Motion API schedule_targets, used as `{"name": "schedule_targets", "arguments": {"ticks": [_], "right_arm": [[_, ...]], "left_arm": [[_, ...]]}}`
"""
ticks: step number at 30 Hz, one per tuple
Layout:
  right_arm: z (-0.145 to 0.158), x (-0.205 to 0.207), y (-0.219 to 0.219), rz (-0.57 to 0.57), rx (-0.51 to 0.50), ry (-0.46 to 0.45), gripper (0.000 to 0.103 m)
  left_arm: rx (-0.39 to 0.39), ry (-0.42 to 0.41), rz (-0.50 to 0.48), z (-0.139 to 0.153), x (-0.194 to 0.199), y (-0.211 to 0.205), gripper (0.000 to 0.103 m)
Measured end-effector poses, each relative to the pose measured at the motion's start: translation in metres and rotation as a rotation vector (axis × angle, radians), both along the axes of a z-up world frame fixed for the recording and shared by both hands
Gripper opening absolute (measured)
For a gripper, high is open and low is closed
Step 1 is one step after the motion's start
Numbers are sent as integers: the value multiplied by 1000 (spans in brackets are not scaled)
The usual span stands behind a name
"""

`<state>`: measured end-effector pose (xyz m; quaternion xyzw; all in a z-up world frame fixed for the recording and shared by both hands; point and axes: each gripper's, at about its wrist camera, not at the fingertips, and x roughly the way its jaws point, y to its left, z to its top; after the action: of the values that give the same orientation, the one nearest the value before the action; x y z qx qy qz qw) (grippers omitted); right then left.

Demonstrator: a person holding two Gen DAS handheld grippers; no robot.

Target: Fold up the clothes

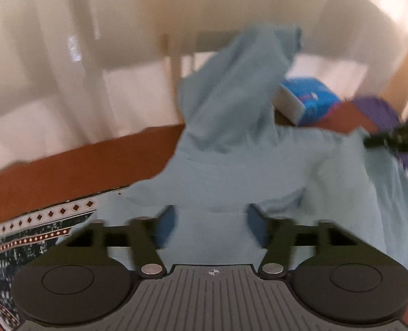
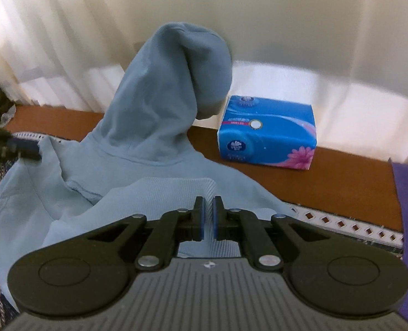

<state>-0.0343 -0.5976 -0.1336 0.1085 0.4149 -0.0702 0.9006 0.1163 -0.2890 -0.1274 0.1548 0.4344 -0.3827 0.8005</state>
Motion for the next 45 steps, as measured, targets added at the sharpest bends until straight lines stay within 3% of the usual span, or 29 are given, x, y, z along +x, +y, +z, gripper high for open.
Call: {"name": "schedule_targets", "arguments": {"ticks": [5, 7, 8, 13, 17, 24, 29, 35, 37, 38, 40, 42, 45], "right_arm": [[-7, 2, 1, -9, 18, 12, 6], [-7, 2, 0, -12, 20, 14, 6], [-7, 2, 0, -13, 21, 14, 6], [-1, -6, -1, -17, 24, -2, 6], [3, -12, -1, -36, 32, -18, 6], [18, -17, 0, -71, -18, -69, 6], [16, -4, 0, -129, -103, -75, 6], [-47, 26, -17, -162, -84, 79, 9], [-67, 29, -22, -162, -54, 125, 15], [-69, 27, -23, -161, -49, 103, 19], [-64, 23, -28, -171, -25, 85, 20], [-49, 10, -35, -202, -17, 42, 20], [-22, -15, -46, -254, -27, -38, 24]], "left_arm": [[35, 2, -63, -16, -9, -19, 76], [39, -9, -63, -15, -11, -17, 13], [41, -14, -62, -15, -12, -16, 0], [41, -41, -56, -12, -17, -10, 0], [-44, -48, -1, 8, -14, 7, 0], [-102, -84, 119, 16, 5, 9, 0], [-41, -70, 153, -14, 19, -10, 0], [46, -46, 188, -53, 36, -32, 0], [55, -37, 208, -60, 42, -34, 7], [31, -31, 228, -54, 44, -27, 22], [-17, -20, 270, -42, 50, -12, 34], [-66, -9, 312, -29, 55, 2, 56], [-133, -3, 361, -8, 62, 31, 57]]}}
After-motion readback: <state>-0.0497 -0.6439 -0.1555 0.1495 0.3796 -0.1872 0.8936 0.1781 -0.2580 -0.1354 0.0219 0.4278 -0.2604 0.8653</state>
